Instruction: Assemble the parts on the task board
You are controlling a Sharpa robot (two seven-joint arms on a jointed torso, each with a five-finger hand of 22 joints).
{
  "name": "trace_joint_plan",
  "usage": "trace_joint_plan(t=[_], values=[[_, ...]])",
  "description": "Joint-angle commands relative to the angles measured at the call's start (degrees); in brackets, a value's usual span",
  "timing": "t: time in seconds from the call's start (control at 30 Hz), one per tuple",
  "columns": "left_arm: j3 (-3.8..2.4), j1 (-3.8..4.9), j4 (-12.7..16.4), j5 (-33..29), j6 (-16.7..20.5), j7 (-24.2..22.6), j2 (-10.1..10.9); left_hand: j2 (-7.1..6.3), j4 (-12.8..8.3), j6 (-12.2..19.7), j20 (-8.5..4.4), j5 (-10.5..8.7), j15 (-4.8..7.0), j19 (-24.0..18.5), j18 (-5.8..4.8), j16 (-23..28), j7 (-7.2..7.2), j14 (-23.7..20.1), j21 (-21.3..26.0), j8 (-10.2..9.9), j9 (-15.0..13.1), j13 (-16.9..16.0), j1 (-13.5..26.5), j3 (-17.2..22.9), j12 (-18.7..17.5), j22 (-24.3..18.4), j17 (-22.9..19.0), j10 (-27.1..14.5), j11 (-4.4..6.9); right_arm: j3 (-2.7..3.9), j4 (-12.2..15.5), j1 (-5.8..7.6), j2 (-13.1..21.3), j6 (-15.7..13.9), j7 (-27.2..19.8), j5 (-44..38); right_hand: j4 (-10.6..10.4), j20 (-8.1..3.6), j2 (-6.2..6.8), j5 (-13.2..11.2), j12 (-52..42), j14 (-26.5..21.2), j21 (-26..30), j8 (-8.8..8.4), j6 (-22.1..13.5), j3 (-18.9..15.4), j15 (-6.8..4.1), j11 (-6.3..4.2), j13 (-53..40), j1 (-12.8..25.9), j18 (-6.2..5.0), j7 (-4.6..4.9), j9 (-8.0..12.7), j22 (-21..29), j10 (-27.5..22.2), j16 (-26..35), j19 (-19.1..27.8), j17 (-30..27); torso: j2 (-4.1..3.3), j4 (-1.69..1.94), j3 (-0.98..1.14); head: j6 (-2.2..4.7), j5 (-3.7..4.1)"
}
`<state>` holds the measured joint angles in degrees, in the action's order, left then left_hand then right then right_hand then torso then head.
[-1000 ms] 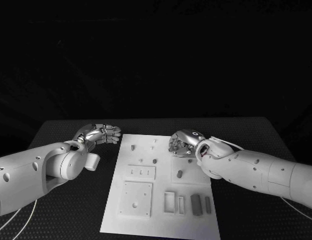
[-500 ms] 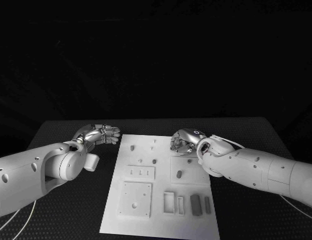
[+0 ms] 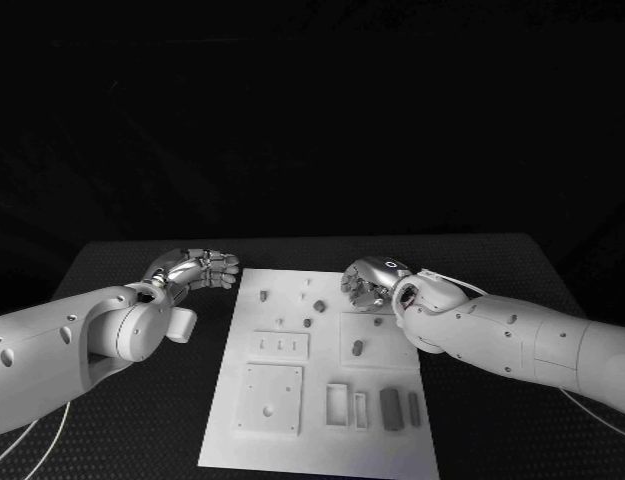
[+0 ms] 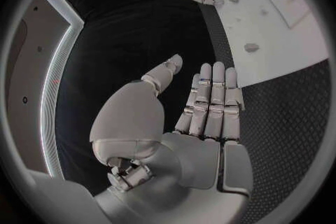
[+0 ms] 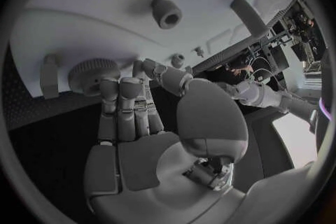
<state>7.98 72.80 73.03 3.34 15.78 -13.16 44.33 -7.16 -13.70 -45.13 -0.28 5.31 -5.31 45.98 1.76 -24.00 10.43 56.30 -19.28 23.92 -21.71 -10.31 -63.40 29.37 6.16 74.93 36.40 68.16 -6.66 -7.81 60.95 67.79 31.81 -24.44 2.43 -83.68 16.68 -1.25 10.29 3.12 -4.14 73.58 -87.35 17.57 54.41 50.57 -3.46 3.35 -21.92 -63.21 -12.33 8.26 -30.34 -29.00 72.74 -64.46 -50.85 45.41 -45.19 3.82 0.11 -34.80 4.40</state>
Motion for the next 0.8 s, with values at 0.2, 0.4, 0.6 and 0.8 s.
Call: trace_joint_plan(t=[0.2, 0.4, 0.6, 0.8], values=[[-0.04, 0.05, 0.07, 0.18, -0.59, -0.28, -0.07, -0.14, -0.26, 0.07, -0.2, 0.04, 0.01, -0.36, 0.7, -0.28, 0.26, 0.25, -0.2, -0.34, -0.1, -0.09, 0.69, 0.02, -0.38, 1.27, 0.06, -0.31, -0.24, -0.42, -0.2, -0.63, 0.11, 2.17, 2.89, -3.47, -0.05, 0.08, 1.11, -0.27, 0.31, -0.17, -0.17, -0.46, -0.68, -2.01, 0.53, 0.18, 1.04, 0.16, -2.67, 0.19, 0.15, -0.04, -0.61, -0.39, 0.27, 0.0, 0.0, 0.07, -0.06, -0.02, 0.12], [-0.04, 0.05, 0.06, 0.18, -0.58, -0.3, -0.02, -0.16, -0.28, 0.11, -0.2, 0.04, 0.01, -0.37, 0.71, -0.28, 0.28, 0.24, -0.21, -0.37, -0.12, -0.11, 0.69, 0.04, -0.41, 1.27, 0.07, -0.32, -0.25, -0.42, 0.0, -0.63, 0.17, 1.22, 2.71, -4.03, -0.07, 0.11, 1.44, -0.27, 0.22, -0.14, -0.12, -0.43, -0.61, -2.58, 0.48, 0.13, 1.16, 0.21, -2.67, 0.2, 0.17, -0.06, -0.44, -0.44, 0.21, -0.03, 0.01, 0.04, -0.04, 0.05, 0.05], [-0.04, 0.05, 0.01, 0.18, -0.62, -0.35, -0.03, -0.16, -0.29, 0.12, -0.2, 0.04, 0.01, -0.38, 0.71, -0.28, 0.28, 0.23, -0.21, -0.38, -0.12, -0.12, 0.68, 0.05, -0.42, 1.27, 0.07, -0.32, -0.25, -0.42, 1.44, -0.62, 0.61, -1.02, -0.03, -1.62, -0.13, 0.12, 1.53, -0.26, 0.03, -0.05, -0.09, -0.38, -0.5, -2.85, 0.38, 0.02, 1.17, 0.22, -2.67, 0.16, 0.18, -0.07, -0.03, -0.5, 0.11, -0.05, 0.03, 0.01, -0.06, 0.13, 0.02], [-0.04, 0.05, -0.15, 0.18, -0.62, -0.4, -0.04, -0.15, -0.31, 0.09, -0.2, 0.05, 0.01, -0.38, 0.71, -0.28, 0.27, 0.23, -0.22, -0.37, -0.14, -0.13, 0.65, 0.08, -0.44, 1.27, 0.07, -0.32, -0.25, -0.4, 3.84, -0.09, 1.33, -2.97, -2.41, 0.91, -0.12, 0.12, 1.76, -0.29, -0.3, 0.13, -0.14, -0.39, -0.52, -3.14, 0.29, -0.11, 1.01, 0.28, -2.67, 0.15, 0.2, -0.11, 0.65, -0.6, 0.03, -0.05, 0.04, 0.11, -0.11, 0.33, 0.29]])
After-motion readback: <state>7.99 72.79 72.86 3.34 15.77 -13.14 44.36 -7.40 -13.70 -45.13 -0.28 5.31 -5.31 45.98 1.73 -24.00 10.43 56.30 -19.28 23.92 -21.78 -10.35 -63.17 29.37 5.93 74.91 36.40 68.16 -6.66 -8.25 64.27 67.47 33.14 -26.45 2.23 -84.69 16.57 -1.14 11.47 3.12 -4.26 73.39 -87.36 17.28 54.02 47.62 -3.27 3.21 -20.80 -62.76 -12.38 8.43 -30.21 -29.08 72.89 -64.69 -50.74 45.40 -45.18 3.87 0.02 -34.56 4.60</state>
